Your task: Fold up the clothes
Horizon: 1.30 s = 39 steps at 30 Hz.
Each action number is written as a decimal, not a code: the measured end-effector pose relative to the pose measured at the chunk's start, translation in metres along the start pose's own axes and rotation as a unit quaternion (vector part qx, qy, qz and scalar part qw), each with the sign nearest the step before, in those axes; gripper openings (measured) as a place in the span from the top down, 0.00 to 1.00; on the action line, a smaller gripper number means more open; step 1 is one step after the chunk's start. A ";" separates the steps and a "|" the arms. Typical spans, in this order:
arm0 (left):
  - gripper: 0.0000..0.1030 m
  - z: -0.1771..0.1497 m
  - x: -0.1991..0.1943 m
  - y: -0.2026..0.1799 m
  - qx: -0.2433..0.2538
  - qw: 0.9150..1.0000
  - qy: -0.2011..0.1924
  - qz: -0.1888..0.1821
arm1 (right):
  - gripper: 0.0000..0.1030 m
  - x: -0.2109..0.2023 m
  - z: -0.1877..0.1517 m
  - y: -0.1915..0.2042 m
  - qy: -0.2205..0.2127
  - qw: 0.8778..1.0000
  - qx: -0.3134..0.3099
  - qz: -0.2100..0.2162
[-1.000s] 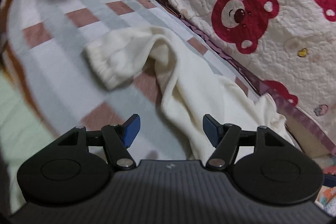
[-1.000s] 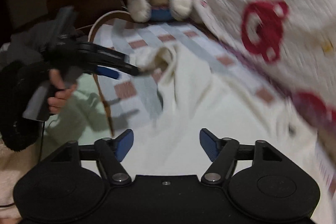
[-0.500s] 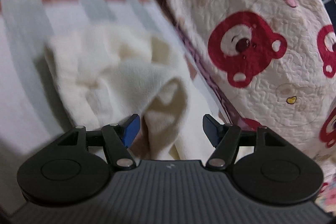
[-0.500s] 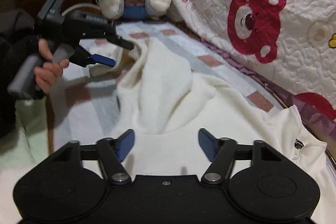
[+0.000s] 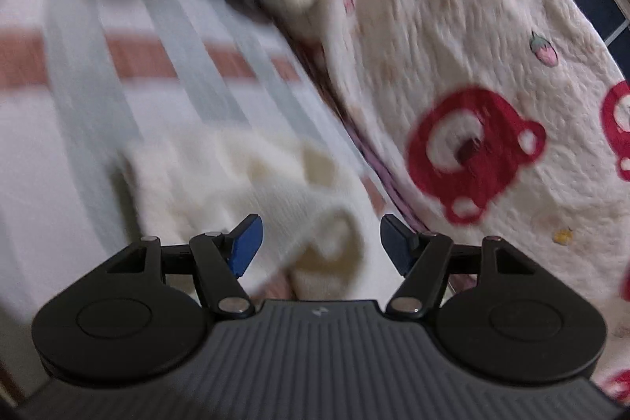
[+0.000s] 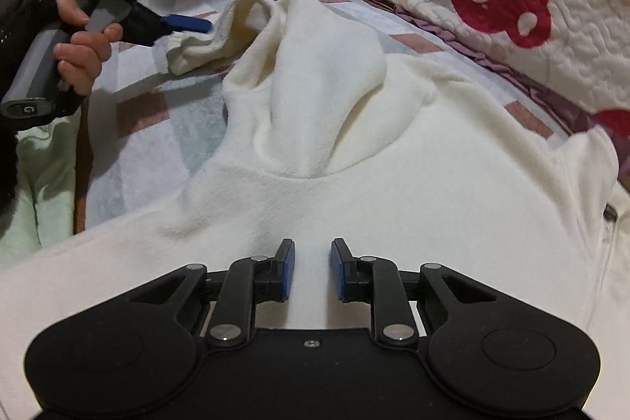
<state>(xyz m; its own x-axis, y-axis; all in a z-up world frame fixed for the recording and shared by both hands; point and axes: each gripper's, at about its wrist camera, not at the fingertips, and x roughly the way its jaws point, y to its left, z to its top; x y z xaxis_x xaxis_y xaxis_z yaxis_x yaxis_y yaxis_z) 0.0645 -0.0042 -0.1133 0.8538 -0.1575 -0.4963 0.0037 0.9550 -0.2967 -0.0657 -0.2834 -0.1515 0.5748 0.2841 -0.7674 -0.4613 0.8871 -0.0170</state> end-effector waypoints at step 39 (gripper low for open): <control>0.90 0.044 -0.083 0.086 0.023 0.962 -0.096 0.254 | 0.46 -0.002 0.002 0.005 0.003 0.997 0.073 0.036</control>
<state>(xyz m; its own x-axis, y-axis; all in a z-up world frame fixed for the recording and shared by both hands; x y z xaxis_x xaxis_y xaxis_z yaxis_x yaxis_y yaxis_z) 0.0171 0.1023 -0.0620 0.8326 0.3771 -0.4057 -0.4193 0.9077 -0.0167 -0.0677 -0.2788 -0.1492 0.5394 0.3472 -0.7672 -0.3981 0.9080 0.1310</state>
